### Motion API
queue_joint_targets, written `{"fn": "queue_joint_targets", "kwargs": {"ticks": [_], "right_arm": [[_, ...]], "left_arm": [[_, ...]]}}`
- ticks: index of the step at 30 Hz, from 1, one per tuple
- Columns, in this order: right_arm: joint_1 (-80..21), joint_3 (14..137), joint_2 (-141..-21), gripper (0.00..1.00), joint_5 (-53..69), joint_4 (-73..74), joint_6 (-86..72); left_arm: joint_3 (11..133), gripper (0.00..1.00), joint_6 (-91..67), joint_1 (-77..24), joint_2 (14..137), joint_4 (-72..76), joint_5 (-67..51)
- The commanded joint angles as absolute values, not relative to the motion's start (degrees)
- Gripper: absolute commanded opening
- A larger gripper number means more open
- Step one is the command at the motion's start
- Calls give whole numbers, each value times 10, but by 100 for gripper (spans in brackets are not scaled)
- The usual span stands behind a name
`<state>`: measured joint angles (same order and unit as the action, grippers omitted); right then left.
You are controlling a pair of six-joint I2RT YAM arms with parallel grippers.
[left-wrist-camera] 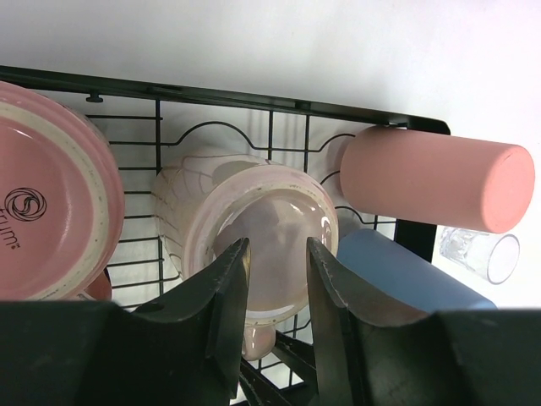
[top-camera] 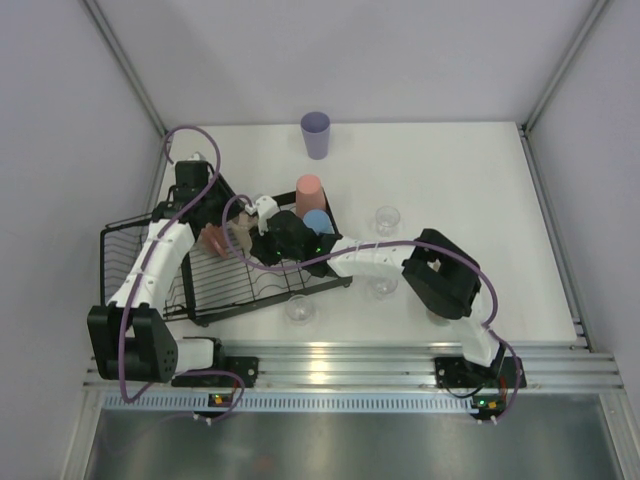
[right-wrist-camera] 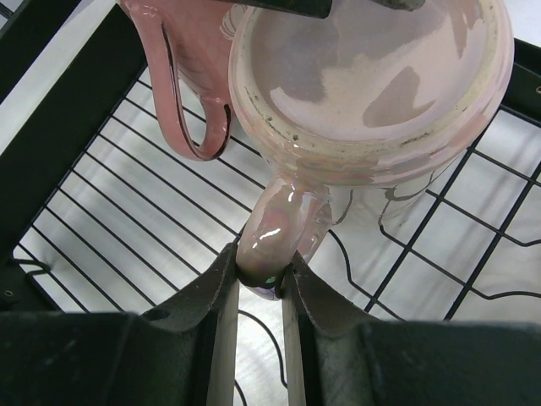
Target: Load the cups into the dish rack
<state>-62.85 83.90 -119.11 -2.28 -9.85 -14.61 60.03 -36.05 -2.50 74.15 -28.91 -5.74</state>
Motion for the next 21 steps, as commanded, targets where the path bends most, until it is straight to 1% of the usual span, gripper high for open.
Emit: {"fn": "queue_joint_targets", "kwargs": {"ticks": [1, 18, 21], "right_arm": [[-650, 845, -1153, 0, -11, -84, -158], [-647, 896, -1155, 0, -4, -63, -143], [-647, 892, -1158, 0, 20, -71, -155]], "left_arm": [[626, 39, -354, -22, 737, -295, -59], [631, 38, -344, -22, 744, -307, -33], [630, 38, -338, -22, 744, -308, -29]]}}
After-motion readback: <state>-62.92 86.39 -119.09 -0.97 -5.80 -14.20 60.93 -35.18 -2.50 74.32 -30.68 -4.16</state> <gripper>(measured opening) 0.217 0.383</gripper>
